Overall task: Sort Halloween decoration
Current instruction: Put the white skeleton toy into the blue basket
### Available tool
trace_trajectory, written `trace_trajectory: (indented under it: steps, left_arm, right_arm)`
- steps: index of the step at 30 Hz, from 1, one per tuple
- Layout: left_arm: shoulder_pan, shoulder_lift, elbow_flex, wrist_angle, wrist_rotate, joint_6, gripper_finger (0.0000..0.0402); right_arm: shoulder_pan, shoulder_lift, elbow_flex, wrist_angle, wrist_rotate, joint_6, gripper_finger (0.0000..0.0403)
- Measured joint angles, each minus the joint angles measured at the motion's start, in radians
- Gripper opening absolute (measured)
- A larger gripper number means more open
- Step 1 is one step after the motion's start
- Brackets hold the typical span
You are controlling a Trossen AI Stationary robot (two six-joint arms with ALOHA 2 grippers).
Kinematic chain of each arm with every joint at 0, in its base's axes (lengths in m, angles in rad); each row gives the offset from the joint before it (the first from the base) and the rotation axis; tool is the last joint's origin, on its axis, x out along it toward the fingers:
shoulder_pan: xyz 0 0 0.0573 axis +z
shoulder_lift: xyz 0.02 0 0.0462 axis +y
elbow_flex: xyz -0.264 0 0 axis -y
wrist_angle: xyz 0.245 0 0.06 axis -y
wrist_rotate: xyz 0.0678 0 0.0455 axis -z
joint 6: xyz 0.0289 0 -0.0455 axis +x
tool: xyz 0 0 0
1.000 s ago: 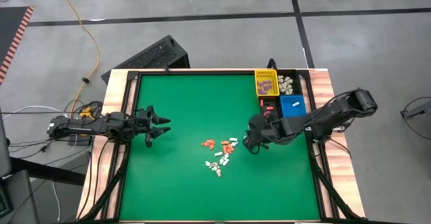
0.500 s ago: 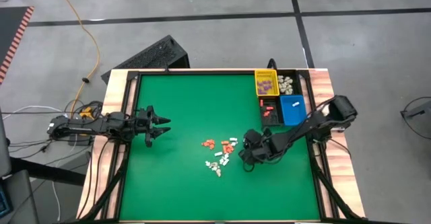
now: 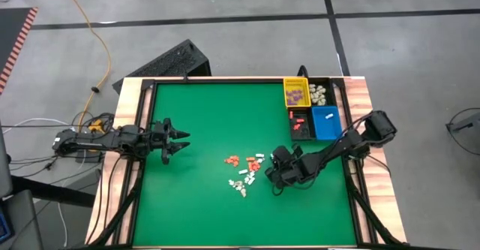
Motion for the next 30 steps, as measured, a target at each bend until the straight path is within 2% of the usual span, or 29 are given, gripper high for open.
trace_trajectory:
  steps: [6, 15, 20, 25, 28, 30]
  left_arm:
    - [0.0, 0.0, 0.0, 0.0, 0.0, 0.0, 0.018]
    - [0.0, 0.0, 0.0, 0.0, 0.0, 0.0, 0.018]
    - [0.0, 0.0, 0.0, 0.0, 0.0, 0.0, 0.018]
    - [0.0, 0.0, 0.0, 0.0, 0.0, 0.0, 0.018]
    - [0.0, 0.0, 0.0, 0.0, 0.0, 0.0, 0.018]
    - [0.0, 0.0, 0.0, 0.0, 0.0, 0.0, 0.018]
  right_arm:
    - [-0.012, -0.104, -0.006, -0.033, 0.018, -0.028, 0.0028]
    - [-0.063, -0.423, -0.004, -0.321, 0.144, -0.018, 0.0028]
    - [-0.131, -0.561, -0.004, -0.7, 0.197, 0.251, 0.0028]
    - [-0.219, -0.596, -0.004, -1.057, 0.198, 0.572, 0.0027]
    - [-0.27, -0.59, -0.004, -1.143, 0.198, 0.67, 0.0027]
    - [-0.307, -0.585, -0.004, -1.136, 0.199, 0.672, 0.0034]
